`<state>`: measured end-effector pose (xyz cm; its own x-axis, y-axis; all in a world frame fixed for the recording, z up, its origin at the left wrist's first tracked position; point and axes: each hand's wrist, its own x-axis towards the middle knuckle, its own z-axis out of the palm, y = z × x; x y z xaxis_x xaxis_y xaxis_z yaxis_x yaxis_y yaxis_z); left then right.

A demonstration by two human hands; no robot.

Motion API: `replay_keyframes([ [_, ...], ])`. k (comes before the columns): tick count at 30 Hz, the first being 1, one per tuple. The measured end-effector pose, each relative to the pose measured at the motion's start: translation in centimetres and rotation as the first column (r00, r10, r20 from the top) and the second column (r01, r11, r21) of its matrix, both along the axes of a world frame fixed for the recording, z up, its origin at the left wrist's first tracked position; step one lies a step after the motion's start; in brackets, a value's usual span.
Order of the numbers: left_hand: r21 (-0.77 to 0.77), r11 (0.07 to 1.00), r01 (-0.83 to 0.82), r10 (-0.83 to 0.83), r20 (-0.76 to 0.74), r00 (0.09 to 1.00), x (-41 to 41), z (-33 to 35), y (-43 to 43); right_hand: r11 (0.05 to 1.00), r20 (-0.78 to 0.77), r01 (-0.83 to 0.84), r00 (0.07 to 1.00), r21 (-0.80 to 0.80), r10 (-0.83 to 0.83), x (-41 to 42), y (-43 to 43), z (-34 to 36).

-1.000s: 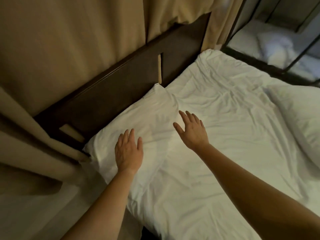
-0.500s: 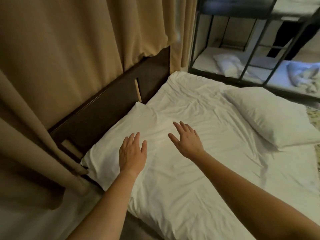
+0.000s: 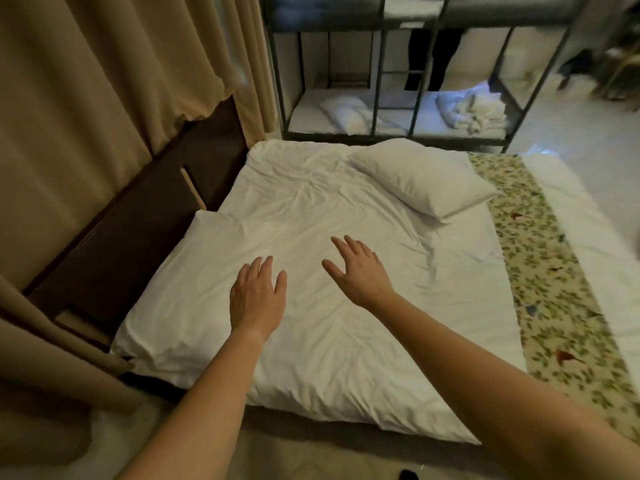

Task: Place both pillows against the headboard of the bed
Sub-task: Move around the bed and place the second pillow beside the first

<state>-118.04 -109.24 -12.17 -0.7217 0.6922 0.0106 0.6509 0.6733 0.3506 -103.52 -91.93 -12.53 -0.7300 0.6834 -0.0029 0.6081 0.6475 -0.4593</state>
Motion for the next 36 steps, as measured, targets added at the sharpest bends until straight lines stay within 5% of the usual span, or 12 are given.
replay_keyframes([
  [24,0.08,0.917,0.391,-0.391,-0.007,0.92,43.4,0.2,19.9,0.915,-0.025,0.402,0.915,-0.018,-0.402,49.2,10.9,1.8],
  [36,0.03,0.855,0.518,-0.517,-0.03,0.856,57.3,-1.0,34.4,0.828,-0.068,0.556,0.825,-0.076,-0.56,64.1,21.1,1.2],
])
